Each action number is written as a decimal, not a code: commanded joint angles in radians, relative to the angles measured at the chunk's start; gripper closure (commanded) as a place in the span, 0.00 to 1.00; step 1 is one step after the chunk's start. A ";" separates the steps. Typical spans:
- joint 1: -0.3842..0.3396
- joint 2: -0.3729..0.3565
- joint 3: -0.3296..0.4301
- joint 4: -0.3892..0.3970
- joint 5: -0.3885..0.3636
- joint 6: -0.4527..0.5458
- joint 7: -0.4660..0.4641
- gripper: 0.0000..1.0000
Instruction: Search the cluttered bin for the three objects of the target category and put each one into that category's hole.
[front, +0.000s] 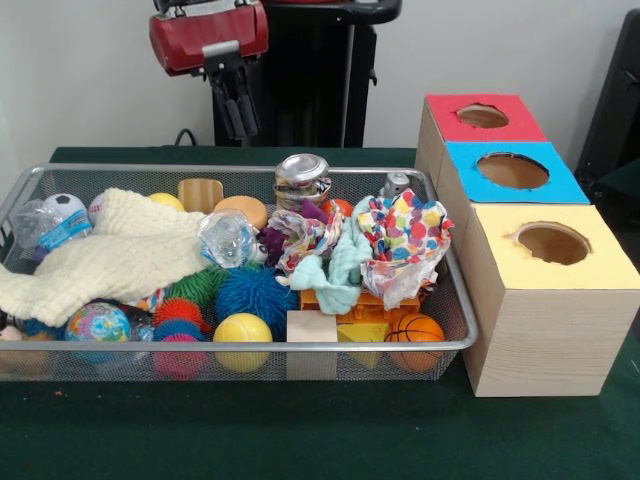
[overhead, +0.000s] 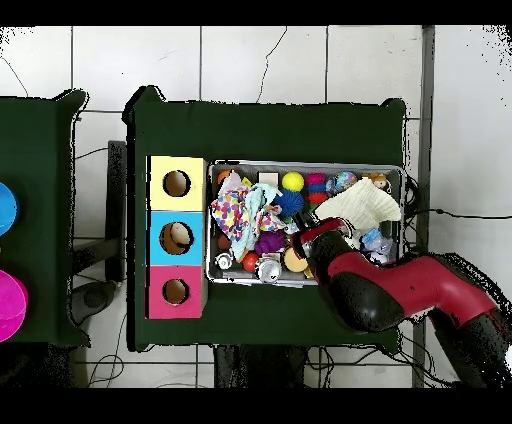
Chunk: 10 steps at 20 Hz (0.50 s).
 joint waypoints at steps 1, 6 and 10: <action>0.034 -0.062 -0.103 -0.073 -0.066 0.038 0.006 1.00; 0.061 -0.079 -0.143 -0.088 -0.057 0.052 0.001 0.00; 0.081 -0.094 -0.166 -0.105 -0.069 0.068 -0.007 0.00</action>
